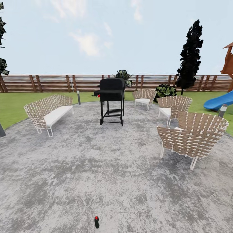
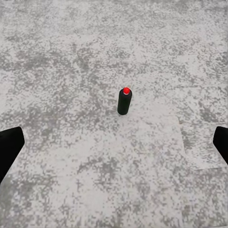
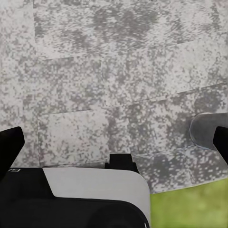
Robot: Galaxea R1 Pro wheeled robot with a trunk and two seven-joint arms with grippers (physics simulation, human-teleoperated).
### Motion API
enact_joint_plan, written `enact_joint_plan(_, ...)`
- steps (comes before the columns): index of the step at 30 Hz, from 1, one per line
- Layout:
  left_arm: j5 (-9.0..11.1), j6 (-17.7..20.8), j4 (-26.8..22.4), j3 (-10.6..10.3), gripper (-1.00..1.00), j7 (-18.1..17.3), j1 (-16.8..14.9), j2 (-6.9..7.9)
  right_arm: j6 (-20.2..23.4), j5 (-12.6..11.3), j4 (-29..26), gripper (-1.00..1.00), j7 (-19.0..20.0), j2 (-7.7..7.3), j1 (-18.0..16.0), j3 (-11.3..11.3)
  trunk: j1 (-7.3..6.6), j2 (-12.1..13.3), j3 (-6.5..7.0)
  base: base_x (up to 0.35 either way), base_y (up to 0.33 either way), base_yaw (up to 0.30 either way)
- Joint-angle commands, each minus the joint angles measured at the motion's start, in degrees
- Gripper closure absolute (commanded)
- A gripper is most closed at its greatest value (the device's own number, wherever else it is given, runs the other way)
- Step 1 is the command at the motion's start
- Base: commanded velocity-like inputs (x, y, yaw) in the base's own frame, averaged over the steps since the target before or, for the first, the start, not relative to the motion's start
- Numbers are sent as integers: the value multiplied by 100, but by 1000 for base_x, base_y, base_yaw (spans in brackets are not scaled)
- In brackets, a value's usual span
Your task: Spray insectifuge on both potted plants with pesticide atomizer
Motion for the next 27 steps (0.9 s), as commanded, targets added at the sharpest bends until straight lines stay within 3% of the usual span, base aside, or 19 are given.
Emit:
enact_joint_plan(1,2,-18,4,-3,-100,3,-3,-1,-14,0,-1,-100,-3,0,-1,-4,0,-3,-5,5,0,0)
enact_joint_plan(19,-6,-20,-23,4,-100,3,-13,-8,17,60,11,-100,-3,21,-1,19,0,-3,-5,119,0,0)
enact_joint_plan(21,-2,-12,-63,7,-100,11,-157,-20,55,63,-51,-100,-3,25,-1,21,0,-3,-5,7,0,0)
enact_joint_plan(24,19,129,-66,9,-100,31,-947,-59,216,58,-162,-100,16,17,-36,22,0,-3,-5,2,0,0)
enact_joint_plan(26,30,320,-53,9,-100,34,-1269,-65,477,59,-210,-100,23,13,-87,22,0,-3,-5,0,0,0)
enact_joint_plan(27,39,514,-51,9,-100,45,-1543,-65,883,56,-363,-100,35,11,-234,22,0,-3,-5,0,0,0)
